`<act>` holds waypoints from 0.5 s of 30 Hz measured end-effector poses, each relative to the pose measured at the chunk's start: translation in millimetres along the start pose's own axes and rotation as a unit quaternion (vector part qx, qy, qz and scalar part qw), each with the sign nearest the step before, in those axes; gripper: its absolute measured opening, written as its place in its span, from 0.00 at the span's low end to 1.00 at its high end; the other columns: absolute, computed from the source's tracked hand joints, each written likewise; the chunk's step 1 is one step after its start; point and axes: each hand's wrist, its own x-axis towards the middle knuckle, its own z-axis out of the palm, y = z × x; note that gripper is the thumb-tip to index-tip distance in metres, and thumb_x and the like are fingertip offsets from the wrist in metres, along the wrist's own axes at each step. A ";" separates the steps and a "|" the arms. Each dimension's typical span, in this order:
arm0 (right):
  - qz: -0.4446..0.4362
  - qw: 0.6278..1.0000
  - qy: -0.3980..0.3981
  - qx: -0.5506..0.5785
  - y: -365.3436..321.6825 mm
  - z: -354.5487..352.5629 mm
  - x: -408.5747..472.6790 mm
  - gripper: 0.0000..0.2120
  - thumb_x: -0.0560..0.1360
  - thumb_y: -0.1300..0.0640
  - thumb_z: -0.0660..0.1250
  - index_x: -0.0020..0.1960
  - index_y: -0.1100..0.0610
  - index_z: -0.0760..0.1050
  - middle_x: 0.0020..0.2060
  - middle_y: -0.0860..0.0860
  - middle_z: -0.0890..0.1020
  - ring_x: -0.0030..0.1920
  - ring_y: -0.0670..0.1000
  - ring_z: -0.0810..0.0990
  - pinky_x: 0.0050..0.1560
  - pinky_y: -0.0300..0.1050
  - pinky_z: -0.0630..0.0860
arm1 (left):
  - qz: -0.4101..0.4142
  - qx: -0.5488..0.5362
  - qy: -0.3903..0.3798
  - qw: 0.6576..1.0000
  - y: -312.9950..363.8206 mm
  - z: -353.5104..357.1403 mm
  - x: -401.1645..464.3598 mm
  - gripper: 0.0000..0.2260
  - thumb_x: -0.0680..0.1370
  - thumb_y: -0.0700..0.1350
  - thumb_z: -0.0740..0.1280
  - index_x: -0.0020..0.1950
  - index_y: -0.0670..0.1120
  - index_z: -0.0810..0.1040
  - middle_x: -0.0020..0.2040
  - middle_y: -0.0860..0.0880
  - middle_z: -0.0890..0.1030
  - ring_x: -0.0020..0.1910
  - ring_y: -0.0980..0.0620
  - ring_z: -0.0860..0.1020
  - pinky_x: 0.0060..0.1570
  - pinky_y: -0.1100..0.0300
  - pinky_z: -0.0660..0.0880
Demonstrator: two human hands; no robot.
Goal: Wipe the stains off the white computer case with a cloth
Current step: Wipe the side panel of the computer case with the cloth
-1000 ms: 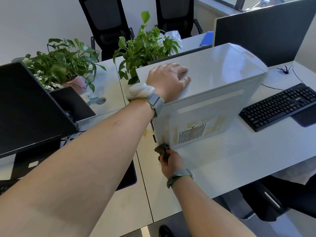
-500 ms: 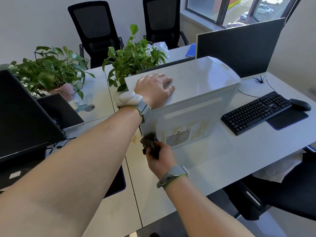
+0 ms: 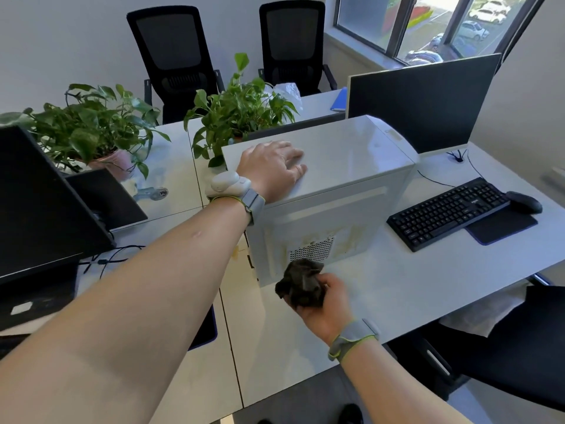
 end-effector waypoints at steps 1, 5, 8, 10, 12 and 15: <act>-0.005 0.999 0.043 -0.016 4.1 -6.0 7.3 0.18 0.79 0.59 0.59 0.63 0.65 0.79 0.51 0.63 0.83 0.50 0.64 0.82 0.46 0.56 0.83 | 0.000 0.000 0.000 1.000 0.1 0.5 -0.5 0.21 0.81 0.64 0.59 0.73 0.61 0.73 0.77 0.57 0.69 0.75 0.51 0.65 0.74 0.50 0.56; -0.023 0.987 0.147 -0.058 19.6 -20.9 34.1 0.14 0.84 0.63 0.59 0.64 0.65 0.78 0.49 0.61 0.84 0.48 0.61 0.82 0.49 0.54 0.82 | -0.001 0.001 0.002 1.000 0.4 0.1 0.0 0.21 0.82 0.64 0.59 0.73 0.61 0.73 0.77 0.58 0.68 0.75 0.51 0.65 0.73 0.51 0.56; -0.011 0.978 0.188 -0.088 26.9 -28.8 51.5 0.15 0.84 0.64 0.59 0.68 0.67 0.75 0.49 0.60 0.83 0.50 0.60 0.81 0.58 0.55 0.80 | 0.001 0.003 0.006 1.000 0.7 0.1 0.3 0.21 0.82 0.63 0.59 0.73 0.61 0.73 0.77 0.58 0.68 0.75 0.50 0.66 0.73 0.51 0.56; -0.003 0.977 0.193 -0.090 29.0 -33.1 65.1 0.18 0.83 0.65 0.60 0.72 0.65 0.70 0.61 0.60 0.79 0.55 0.60 0.78 0.56 0.54 0.80 | 0.001 0.002 0.007 1.000 -0.2 1.7 1.5 0.21 0.81 0.64 0.59 0.73 0.61 0.73 0.77 0.58 0.68 0.75 0.50 0.66 0.73 0.51 0.56; -0.010 0.979 0.186 -0.088 31.4 -30.4 70.6 0.21 0.82 0.65 0.60 0.75 0.62 0.66 0.70 0.59 0.74 0.57 0.59 0.77 0.50 0.52 0.81 | 0.001 -0.002 0.006 1.000 -0.2 2.0 0.9 0.21 0.81 0.64 0.59 0.73 0.62 0.73 0.77 0.59 0.68 0.75 0.50 0.66 0.73 0.51 0.56; -0.016 0.979 0.191 -0.073 37.5 -22.7 86.0 0.22 0.83 0.63 0.60 0.77 0.60 0.65 0.73 0.58 0.72 0.58 0.57 0.76 0.51 0.52 0.81 | 0.000 -0.002 0.008 1.000 -1.4 4.1 2.5 0.21 0.81 0.64 0.59 0.73 0.62 0.73 0.77 0.59 0.68 0.75 0.50 0.65 0.74 0.51 0.56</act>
